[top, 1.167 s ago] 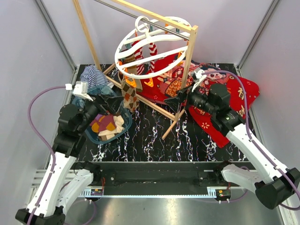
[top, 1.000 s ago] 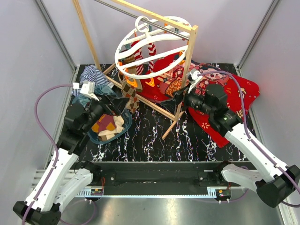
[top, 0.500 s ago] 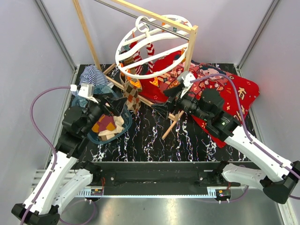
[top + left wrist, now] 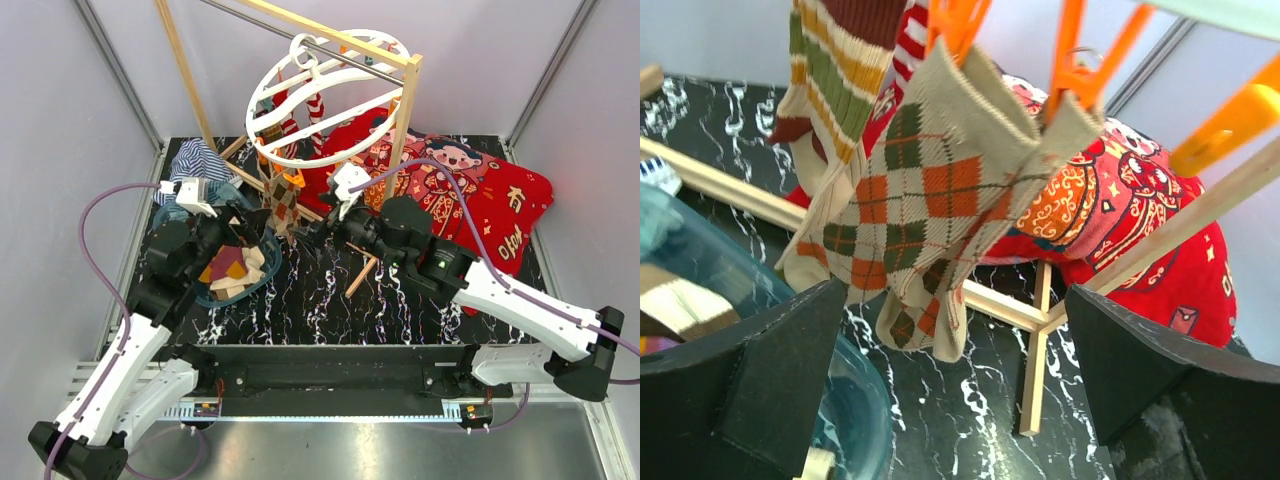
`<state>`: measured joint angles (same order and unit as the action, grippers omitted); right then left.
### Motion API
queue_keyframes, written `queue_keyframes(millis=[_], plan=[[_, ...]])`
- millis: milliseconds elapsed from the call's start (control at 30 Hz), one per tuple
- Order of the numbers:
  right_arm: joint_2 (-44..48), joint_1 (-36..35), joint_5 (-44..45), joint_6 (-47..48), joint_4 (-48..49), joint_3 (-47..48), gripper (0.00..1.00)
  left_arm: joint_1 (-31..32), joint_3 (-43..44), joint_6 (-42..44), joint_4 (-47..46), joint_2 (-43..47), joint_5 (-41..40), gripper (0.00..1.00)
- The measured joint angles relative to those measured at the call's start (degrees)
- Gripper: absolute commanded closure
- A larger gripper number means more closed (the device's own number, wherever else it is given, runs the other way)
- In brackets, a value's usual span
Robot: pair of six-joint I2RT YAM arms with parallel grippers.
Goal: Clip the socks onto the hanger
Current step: Open the clamp at the hanger.
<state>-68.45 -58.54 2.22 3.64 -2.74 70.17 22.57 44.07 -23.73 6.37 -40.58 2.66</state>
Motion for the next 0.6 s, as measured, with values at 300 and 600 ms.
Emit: queue_keyframes(millis=[300, 600], plan=[[-7.6, -1.5, 11.1, 3.7, 7.3, 2.5, 0.07, 0.0, -0.7, -4.3, -0.7, -5.3, -0.1, 0.02], [-12.4, -1.6, 18.0, 7.3, 14.0, 5.3, 0.07, 0.0, -0.7, -7.8, -2.1, -9.4, 0.4, 0.02]])
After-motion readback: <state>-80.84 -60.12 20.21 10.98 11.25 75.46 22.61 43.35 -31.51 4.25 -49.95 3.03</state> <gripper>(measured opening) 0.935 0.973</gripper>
